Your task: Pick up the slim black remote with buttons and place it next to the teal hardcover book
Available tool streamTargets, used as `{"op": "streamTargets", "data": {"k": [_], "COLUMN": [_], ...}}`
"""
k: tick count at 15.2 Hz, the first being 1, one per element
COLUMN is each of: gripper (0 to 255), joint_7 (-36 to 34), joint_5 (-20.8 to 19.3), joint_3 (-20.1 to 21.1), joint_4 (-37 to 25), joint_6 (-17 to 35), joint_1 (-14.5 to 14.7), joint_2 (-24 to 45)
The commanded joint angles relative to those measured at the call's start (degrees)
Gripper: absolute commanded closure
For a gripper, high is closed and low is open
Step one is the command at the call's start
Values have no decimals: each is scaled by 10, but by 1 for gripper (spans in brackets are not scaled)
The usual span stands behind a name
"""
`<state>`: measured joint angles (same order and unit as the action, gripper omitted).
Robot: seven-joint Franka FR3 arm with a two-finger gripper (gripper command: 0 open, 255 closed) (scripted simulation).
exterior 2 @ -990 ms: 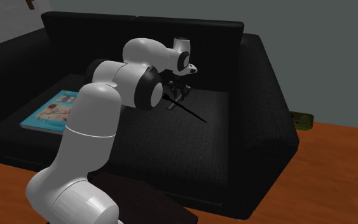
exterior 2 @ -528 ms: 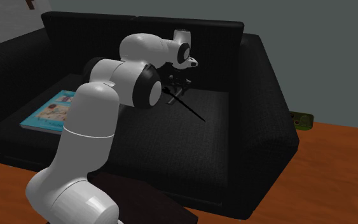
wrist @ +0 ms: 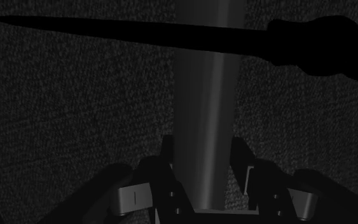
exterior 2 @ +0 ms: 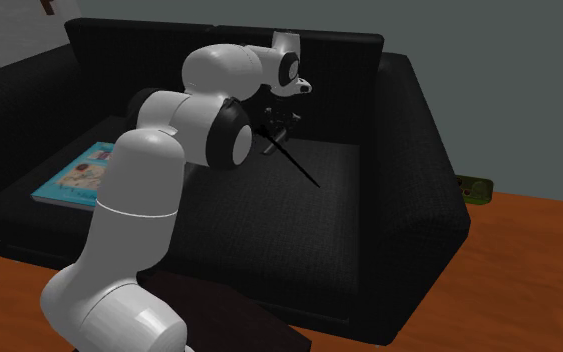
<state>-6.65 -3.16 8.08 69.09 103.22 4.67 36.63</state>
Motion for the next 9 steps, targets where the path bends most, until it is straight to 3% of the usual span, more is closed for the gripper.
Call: {"op": "streamTargets", "data": {"k": [1,9], "gripper": [255,255], "joint_7": [0,-75], "joint_5": [0,6], "joint_3": [0,24], "joint_4": [-12,177], "joint_6": [-11,61], "joint_1": [1,44], "joint_2": [0,-118]}}
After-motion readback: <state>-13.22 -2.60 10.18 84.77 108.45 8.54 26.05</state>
